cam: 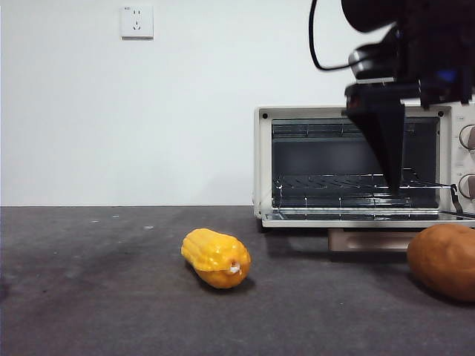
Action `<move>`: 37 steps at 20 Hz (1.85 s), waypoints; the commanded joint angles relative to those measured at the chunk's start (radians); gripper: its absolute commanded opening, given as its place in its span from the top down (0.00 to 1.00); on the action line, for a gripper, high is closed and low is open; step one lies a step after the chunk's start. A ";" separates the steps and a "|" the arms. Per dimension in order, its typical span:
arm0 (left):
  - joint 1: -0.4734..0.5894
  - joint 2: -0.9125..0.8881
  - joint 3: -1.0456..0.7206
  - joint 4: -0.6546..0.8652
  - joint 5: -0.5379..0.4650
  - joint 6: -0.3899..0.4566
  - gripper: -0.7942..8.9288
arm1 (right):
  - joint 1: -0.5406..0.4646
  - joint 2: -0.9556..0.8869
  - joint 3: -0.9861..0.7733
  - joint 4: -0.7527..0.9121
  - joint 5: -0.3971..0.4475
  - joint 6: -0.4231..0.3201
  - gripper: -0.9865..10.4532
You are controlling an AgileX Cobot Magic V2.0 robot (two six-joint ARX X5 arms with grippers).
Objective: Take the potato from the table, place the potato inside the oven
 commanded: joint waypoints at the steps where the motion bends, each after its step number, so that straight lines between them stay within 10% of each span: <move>1: 0.004 -0.002 -0.010 0.006 -0.040 -0.011 0.93 | 0.002 0.010 -0.079 0.055 -0.007 0.013 0.36; 15: 0.004 0.013 -0.010 0.006 -0.075 -0.013 0.93 | -0.008 0.016 -0.267 0.335 -0.050 0.087 0.46; 19: 0.004 0.013 -0.010 0.006 -0.075 -0.013 0.93 | -0.007 0.017 -0.267 0.323 -0.047 0.088 0.85; 28: 0.004 0.013 -0.010 0.006 -0.119 -0.013 0.93 | -0.006 0.015 0.062 0.020 -0.069 0.055 0.85; 37: 0.004 0.013 -0.010 0.006 -0.158 -0.014 0.93 | -0.016 0.043 0.111 0.537 0.052 -0.028 0.85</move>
